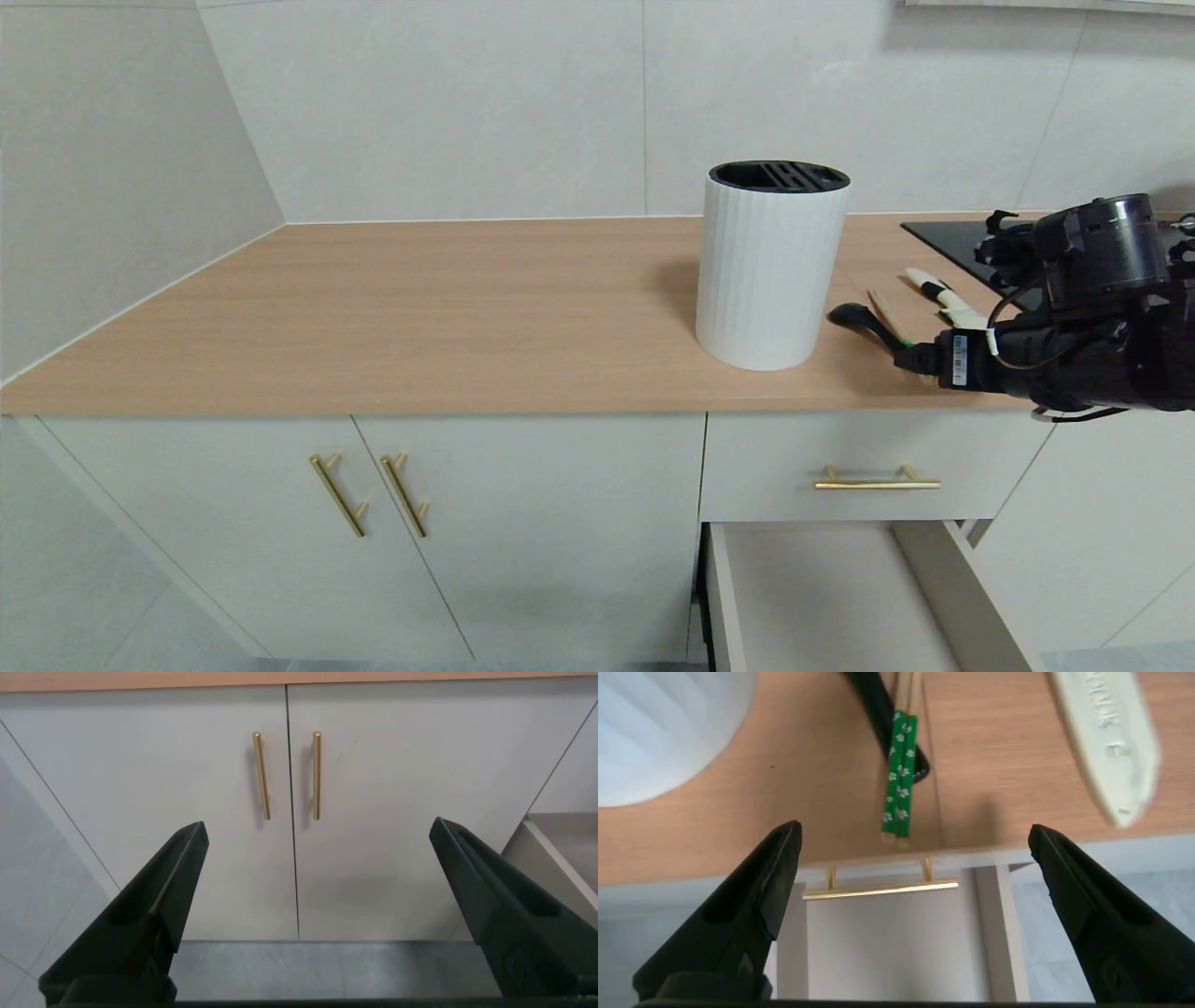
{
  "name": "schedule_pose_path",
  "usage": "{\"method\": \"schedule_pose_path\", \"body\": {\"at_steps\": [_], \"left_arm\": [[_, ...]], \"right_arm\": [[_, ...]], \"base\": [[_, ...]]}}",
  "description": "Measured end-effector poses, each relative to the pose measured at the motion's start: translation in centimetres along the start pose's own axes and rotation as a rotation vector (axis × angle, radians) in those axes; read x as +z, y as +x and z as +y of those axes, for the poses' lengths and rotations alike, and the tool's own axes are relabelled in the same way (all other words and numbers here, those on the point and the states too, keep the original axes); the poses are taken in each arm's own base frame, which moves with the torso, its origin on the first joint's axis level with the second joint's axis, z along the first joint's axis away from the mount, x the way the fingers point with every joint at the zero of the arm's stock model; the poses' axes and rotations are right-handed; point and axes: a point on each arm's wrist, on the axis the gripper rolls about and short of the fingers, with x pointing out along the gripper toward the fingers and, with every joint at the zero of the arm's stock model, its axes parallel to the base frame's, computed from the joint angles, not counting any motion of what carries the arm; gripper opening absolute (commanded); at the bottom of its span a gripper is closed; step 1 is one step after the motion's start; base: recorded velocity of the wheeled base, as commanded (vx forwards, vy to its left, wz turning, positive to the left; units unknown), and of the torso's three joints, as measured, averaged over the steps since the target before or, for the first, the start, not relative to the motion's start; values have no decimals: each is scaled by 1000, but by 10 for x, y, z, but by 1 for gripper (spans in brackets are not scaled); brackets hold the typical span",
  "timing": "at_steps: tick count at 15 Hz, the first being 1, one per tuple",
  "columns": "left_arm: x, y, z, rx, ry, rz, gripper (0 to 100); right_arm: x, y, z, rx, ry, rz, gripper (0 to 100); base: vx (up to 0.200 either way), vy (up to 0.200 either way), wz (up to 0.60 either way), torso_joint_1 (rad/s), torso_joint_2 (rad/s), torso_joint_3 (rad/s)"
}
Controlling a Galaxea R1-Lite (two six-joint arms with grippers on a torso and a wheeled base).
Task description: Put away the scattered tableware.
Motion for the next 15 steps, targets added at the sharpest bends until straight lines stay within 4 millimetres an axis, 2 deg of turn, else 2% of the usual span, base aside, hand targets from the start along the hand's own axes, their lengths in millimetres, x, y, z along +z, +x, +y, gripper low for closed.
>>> {"method": "schedule_pose_path", "body": {"at_steps": [5,6,11,15], "left_arm": [[0,0,0,-1,0,0,100],[0,0,0,-1,0,0,100],[0,0,0,0,0,0,100],[0,0,0,0,0,0,100]], "right_arm": [[-10,25,4,-49,-6,10,100],[-11,27,4,-50,-8,16,0],[-11,29,5,-50,-7,17,0],[-9,21,3,-47,-2,1,0]], "base": [[0,0,0,0,0,0],[0,0,0,0,0,0],[0,0,0,0,0,0],[0,0,0,0,0,0]]}}
